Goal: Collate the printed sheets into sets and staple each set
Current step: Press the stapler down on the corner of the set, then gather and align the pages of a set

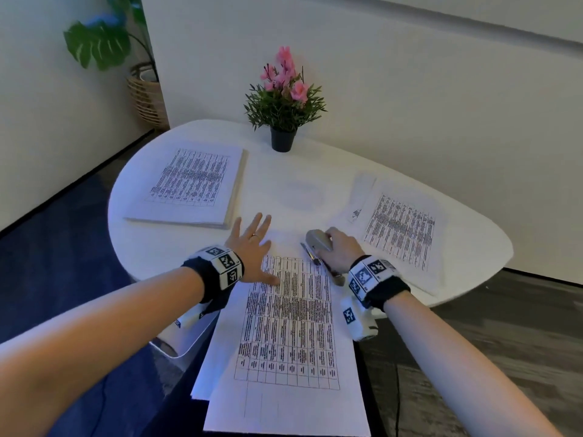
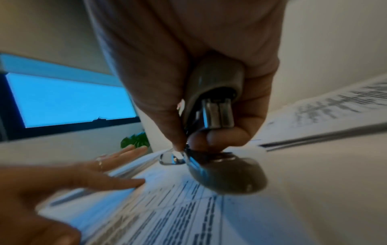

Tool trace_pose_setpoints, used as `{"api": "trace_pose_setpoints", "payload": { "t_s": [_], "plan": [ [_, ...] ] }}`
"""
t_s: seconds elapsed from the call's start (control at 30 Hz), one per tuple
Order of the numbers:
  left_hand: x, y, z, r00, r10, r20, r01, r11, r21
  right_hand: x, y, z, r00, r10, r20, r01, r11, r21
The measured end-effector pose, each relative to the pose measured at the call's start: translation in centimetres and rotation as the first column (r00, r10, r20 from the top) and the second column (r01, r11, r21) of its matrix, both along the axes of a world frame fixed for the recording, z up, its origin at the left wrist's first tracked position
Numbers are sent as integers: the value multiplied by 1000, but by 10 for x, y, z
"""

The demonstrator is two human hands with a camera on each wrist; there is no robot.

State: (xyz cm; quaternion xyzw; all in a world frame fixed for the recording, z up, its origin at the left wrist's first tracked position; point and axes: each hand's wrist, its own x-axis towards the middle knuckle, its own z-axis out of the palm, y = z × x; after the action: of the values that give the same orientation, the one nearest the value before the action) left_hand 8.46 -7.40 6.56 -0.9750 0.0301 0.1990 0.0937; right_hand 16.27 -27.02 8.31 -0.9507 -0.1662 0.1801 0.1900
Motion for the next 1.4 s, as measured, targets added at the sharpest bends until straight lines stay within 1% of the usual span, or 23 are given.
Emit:
{"api": "trace_pose_setpoints", "payload": {
  "t_s": [0.13,0.27,0.43,0.6,0.63,0.7,0.8,0.87,0.9,1.0,1.07,1.4],
  "plan": [
    [5,5,-2,992,41,-119,-65,978,-199,1,27,-6,993,99,66,-91,989,-115],
    [2,5,0,993,27,-115,-54,969,-241,-4,45,-12,984,163,71,-151,978,-145],
    [2,7,-2,995,29,-97,-56,955,-290,-9,55,-19,981,122,148,-94,978,-186],
    [2,6,0,998,28,-59,-43,961,-274,-8,69,-30,985,33,170,1,981,-194],
    [2,6,0,998,31,-58,-45,962,-268,-8,71,-30,984,33,175,2,980,-199],
    [1,6,0,998,29,-62,-45,964,-262,-5,71,-29,975,96,202,-49,973,-224],
    [0,7,-1,997,39,-64,-55,961,-270,7,71,-21,929,261,263,-176,936,-306],
    [1,7,-1,997,43,-65,-60,958,-281,12,73,-18,911,311,270,-204,910,-362],
    [1,7,-1,997,45,-64,-62,957,-285,13,74,-19,915,301,267,-193,910,-366],
    [1,7,-2,997,41,-61,-57,956,-286,11,78,-26,962,159,222,-94,956,-279],
    [1,8,-3,997,43,-67,-60,956,-288,11,81,-31,978,94,186,-48,970,-238],
    [2,6,0,995,61,-80,-81,957,-277,20,102,-27,990,-46,134,69,983,-169]
  ]
}}
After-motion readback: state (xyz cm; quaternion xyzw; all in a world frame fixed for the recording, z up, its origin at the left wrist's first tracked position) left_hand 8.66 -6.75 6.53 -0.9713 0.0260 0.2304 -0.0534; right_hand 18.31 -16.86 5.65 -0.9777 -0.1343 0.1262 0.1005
